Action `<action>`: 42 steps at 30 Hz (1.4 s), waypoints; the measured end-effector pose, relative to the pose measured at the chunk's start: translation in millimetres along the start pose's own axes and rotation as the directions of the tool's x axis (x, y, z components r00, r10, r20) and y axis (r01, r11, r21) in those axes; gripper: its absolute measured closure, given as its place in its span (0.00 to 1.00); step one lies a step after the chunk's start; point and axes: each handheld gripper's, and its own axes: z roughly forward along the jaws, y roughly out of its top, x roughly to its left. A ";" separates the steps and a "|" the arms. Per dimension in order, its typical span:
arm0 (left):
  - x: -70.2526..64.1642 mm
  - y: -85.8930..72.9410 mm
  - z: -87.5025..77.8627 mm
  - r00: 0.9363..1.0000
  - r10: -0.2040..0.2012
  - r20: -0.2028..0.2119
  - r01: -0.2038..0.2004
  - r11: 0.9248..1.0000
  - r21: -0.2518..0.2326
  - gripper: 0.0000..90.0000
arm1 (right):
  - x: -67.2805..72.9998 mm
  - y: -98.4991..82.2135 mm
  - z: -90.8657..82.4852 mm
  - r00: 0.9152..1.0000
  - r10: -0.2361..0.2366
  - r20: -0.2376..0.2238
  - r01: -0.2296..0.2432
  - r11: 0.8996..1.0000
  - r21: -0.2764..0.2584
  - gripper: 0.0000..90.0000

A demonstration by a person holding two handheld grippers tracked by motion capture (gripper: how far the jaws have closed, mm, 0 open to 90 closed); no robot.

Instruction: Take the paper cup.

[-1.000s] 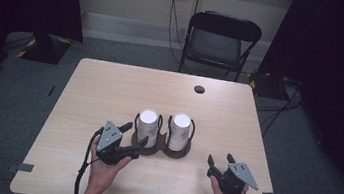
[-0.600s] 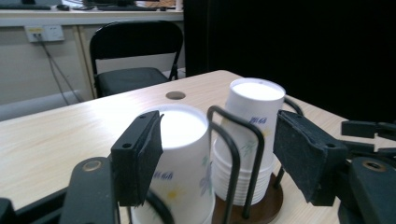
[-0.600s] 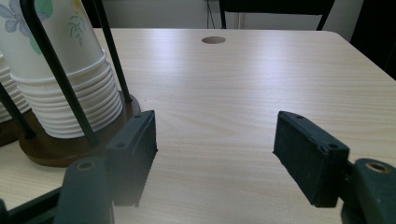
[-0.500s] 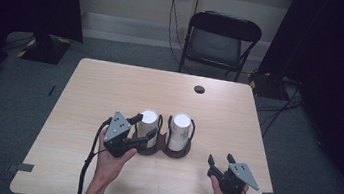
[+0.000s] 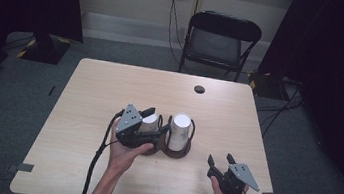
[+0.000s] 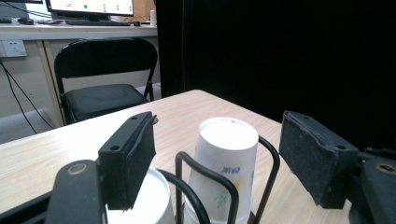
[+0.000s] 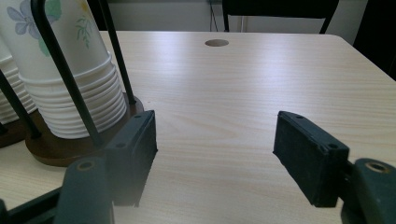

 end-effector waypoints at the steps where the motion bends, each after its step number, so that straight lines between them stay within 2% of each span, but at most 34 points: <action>1: 0.0 0.5 1.8 1.000 -0.007 0.005 0.007 1.000 0.001 0.29 | 0.1 0.0 0.0 1.000 0.000 -0.002 0.000 1.000 0.000 0.33; 6: -1.5 5.5 15.2 0.999 0.007 0.036 -0.008 1.000 0.024 0.22 | 2.0 0.4 1.3 1.000 -0.022 -0.008 0.022 1.000 0.013 0.32; 9: -5.2 7.1 24.5 0.998 0.002 0.059 -0.004 0.999 0.035 0.19 | 1.1 0.4 0.9 1.000 -0.013 -0.012 0.013 1.000 0.012 0.31; 13: -10.8 8.3 35.7 0.997 0.011 0.071 -0.015 0.998 0.053 0.20 | 0.6 0.2 0.6 1.000 -0.008 -0.015 0.008 1.000 0.007 0.31; 14: -11.6 8.6 40.8 0.996 0.019 0.086 -0.025 0.997 0.075 0.23 | 0.9 0.2 0.5 1.000 -0.011 -0.013 0.011 1.000 0.008 0.31; 21: -15.5 10.6 54.0 0.996 0.027 0.090 -0.036 0.994 0.101 0.19 | 3.7 0.7 2.1 0.999 -0.036 -0.022 0.037 0.999 0.023 0.31; 23: -16.0 9.8 58.6 0.996 0.031 0.087 -0.040 0.994 0.105 0.19 | 3.1 0.7 2.1 0.999 -0.031 -0.026 0.032 0.999 0.021 0.31; 26: -14.6 6.1 64.5 0.997 0.013 0.079 -0.023 0.992 0.124 0.19 | 1.8 0.5 1.6 0.999 -0.020 -0.026 0.020 1.000 0.015 0.31; 30: -15.4 3.3 68.4 0.997 0.016 0.073 -0.026 0.991 0.131 0.20 | 1.9 0.5 1.6 0.999 -0.021 -0.026 0.021 1.000 0.015 0.31; 42: -11.2 -6.6 78.8 0.999 0.027 0.046 -0.035 0.982 0.188 0.26 | 2.0 0.4 1.3 0.999 -0.021 -0.030 0.022 1.000 0.011 0.31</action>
